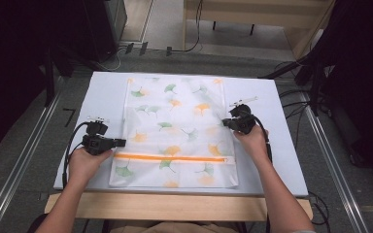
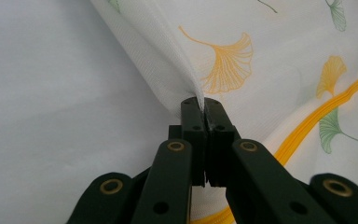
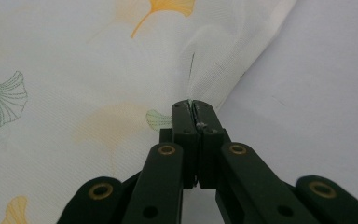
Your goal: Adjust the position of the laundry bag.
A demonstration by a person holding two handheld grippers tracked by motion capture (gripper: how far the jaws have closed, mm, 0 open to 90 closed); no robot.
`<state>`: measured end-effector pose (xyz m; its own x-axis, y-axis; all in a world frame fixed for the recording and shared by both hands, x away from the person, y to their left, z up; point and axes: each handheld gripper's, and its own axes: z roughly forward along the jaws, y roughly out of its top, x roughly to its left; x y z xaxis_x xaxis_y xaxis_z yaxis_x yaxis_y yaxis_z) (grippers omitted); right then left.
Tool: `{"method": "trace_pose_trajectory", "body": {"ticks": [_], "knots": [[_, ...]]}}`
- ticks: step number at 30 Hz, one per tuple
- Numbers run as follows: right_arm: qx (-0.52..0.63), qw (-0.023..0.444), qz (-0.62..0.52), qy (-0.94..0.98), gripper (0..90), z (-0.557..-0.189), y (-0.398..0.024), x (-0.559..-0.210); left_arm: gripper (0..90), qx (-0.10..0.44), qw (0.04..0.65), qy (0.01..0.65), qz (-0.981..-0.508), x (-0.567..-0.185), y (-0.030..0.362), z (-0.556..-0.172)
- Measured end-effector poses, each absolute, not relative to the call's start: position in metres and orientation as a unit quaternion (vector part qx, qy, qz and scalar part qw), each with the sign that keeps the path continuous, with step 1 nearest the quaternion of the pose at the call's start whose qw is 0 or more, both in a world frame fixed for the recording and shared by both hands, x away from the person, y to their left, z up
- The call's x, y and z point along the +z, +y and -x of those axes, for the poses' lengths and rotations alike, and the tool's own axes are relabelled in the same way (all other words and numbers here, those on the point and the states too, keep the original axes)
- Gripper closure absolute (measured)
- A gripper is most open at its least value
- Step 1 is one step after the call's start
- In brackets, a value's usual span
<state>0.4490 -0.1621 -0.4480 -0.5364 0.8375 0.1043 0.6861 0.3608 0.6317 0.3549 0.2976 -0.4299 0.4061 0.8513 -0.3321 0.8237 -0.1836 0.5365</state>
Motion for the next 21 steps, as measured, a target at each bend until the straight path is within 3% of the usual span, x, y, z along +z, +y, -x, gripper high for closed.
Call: {"method": "trace_pose_trajectory", "body": {"ticks": [21], "knots": [[0.309, 0.115, -0.481, 0.812, 90.0, -0.452, -0.176, -0.450, 88.7, 0.025, 0.326, 0.548, -0.770, -0.438, 0.288, -0.362]]}}
